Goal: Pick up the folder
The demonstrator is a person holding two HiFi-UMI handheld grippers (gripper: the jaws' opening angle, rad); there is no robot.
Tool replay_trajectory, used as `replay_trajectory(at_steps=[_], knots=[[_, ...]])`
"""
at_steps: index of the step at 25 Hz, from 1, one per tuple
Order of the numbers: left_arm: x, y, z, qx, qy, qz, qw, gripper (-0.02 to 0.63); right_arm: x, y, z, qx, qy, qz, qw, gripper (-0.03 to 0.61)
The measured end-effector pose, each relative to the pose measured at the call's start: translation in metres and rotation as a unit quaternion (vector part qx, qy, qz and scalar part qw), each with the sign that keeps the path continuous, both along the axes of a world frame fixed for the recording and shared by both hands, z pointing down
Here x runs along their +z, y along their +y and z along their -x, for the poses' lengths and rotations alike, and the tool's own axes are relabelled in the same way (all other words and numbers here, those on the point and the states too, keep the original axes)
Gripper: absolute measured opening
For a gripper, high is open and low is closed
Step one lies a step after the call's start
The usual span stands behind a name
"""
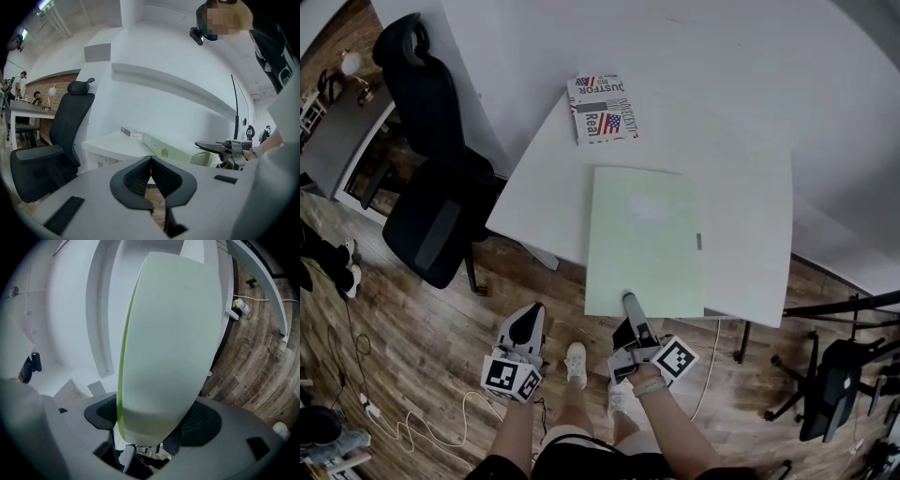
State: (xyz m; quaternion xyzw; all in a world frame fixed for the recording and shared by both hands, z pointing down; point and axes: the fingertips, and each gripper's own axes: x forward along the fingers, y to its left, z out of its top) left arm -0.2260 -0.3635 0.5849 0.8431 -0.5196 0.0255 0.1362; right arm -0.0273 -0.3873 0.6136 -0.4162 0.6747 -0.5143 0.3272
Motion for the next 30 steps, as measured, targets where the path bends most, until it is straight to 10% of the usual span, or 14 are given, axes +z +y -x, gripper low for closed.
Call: replay_trajectory(at_steps=[17, 30], knots=[[0.012, -0.004, 0.005, 0.002, 0.007, 0.004, 1.0, 0.014, 0.015, -0.021, -0.008, 0.061, -0.068, 0.029, 0.995, 0.343], [-0.004, -0.012, 0.002, 0.006, 0.004, -0.007, 1.0, 0.014, 0.006, -0.025, -0.024, 0.05, -0.032, 0.033, 0.998, 0.291]])
